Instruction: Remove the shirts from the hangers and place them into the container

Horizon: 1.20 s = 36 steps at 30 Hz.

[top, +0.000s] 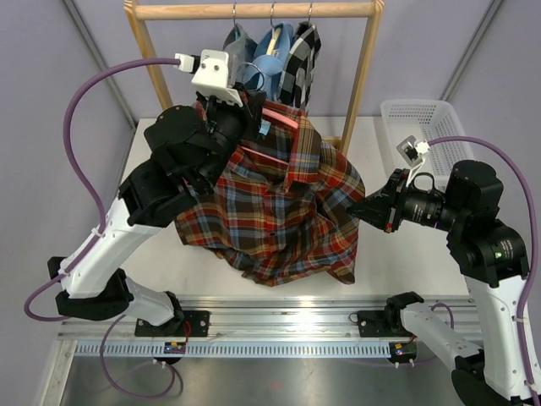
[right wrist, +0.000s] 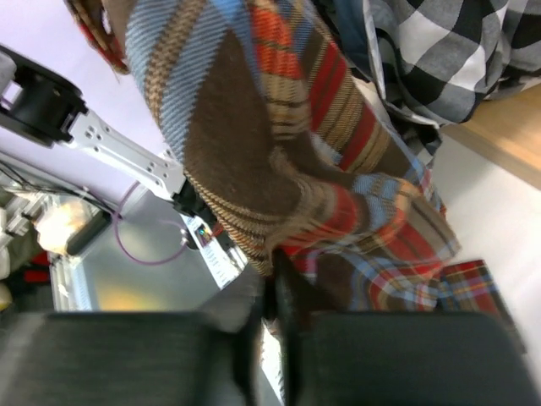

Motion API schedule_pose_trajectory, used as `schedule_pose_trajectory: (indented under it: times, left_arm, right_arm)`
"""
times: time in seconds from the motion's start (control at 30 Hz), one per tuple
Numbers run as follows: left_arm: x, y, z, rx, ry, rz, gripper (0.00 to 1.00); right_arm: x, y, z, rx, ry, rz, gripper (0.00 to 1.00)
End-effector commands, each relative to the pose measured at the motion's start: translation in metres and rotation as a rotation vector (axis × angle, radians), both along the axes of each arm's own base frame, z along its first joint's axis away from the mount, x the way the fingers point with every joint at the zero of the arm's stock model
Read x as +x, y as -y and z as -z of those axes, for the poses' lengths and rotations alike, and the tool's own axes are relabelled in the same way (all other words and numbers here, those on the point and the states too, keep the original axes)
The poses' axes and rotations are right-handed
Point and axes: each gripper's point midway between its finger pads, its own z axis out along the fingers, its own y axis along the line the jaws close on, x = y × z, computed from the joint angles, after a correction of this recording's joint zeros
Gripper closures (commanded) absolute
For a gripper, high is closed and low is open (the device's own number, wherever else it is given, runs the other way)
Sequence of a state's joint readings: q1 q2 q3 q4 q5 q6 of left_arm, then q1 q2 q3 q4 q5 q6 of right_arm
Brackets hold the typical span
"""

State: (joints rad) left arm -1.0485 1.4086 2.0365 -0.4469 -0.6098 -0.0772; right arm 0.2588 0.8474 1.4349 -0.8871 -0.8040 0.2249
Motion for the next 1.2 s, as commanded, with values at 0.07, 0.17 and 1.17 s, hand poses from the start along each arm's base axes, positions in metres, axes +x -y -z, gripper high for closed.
schedule_pose_trajectory:
  times: [0.07,0.17,1.17]
  left_arm:
    - [-0.022,-0.065,-0.073,-0.162,0.15,-0.094,1.0]
    - [-0.028,-0.087,-0.083,-0.174,0.175,-0.139,1.0]
    - [-0.086,-0.245,-0.046,-0.217,0.144,-0.371,1.0]
  right_arm:
    - [0.003,0.004,-0.003,-0.013,0.03,0.029,1.0]
    - [0.003,0.005,0.001,-0.015,0.028,0.035,1.0]
    - [0.029,0.028,0.02,-0.116,-0.013,0.236,1.0]
